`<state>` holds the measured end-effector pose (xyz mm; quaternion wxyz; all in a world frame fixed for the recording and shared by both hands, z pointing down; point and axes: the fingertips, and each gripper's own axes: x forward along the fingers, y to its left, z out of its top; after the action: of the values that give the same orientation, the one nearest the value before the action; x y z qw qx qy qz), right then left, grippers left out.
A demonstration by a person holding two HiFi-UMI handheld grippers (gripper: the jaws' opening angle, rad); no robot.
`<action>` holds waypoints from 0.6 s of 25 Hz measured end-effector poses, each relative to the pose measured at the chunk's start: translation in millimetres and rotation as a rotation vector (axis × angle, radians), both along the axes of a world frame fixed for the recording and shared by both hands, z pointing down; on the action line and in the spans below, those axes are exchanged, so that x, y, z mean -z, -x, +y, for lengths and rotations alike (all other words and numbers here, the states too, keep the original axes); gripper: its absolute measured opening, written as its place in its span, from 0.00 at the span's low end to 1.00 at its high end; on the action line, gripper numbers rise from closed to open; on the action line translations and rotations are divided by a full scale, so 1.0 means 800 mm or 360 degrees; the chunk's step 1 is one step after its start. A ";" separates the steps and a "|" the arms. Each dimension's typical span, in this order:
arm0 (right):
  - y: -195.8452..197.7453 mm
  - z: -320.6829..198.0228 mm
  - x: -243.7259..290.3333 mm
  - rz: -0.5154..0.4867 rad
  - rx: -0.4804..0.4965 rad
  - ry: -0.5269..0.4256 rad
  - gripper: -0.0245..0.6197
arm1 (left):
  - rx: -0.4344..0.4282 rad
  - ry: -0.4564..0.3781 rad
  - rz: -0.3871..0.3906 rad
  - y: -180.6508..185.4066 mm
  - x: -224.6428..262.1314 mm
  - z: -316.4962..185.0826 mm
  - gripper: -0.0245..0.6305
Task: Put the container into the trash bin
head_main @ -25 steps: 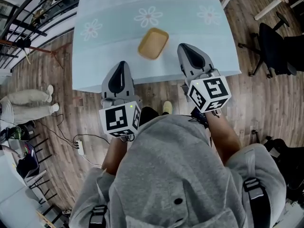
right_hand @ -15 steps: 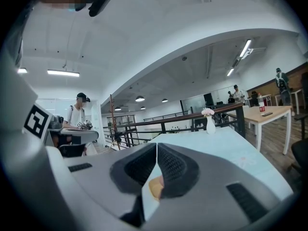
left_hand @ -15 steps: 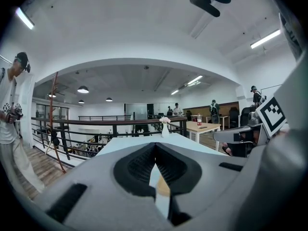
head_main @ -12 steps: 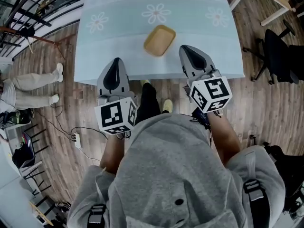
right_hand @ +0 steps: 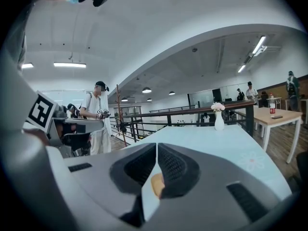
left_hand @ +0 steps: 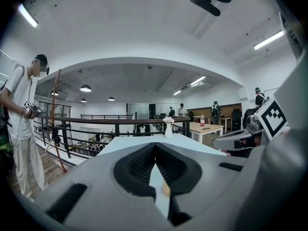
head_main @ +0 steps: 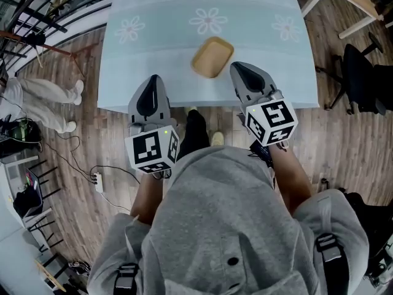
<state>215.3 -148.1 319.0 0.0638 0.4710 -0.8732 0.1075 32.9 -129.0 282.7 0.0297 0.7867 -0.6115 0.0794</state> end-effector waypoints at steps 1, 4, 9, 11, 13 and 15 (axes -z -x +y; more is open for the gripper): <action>0.003 -0.002 -0.002 0.0008 0.0008 0.0009 0.08 | 0.0004 0.0006 0.0003 0.002 -0.001 -0.003 0.07; 0.009 -0.012 -0.008 0.0016 0.0025 0.0044 0.08 | 0.0007 0.0020 0.0011 0.005 -0.003 -0.012 0.07; 0.025 -0.026 -0.023 0.0065 0.0077 0.0106 0.09 | 0.0010 0.0065 0.0028 0.015 -0.016 -0.027 0.07; 0.030 -0.029 -0.031 0.0083 0.0093 0.0138 0.09 | 0.0010 0.0083 0.0033 0.018 -0.021 -0.032 0.07; 0.033 -0.034 -0.040 0.0090 0.0103 0.0175 0.09 | 0.0009 0.0099 0.0039 0.020 -0.026 -0.040 0.07; 0.035 -0.040 -0.049 0.0102 0.0113 0.0206 0.09 | 0.0006 0.0118 0.0044 0.021 -0.033 -0.048 0.07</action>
<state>187.3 -180.0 357.9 0.1259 0.4378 -0.8781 0.1464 16.1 -167.1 308.9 0.0672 0.7850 -0.6091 0.0911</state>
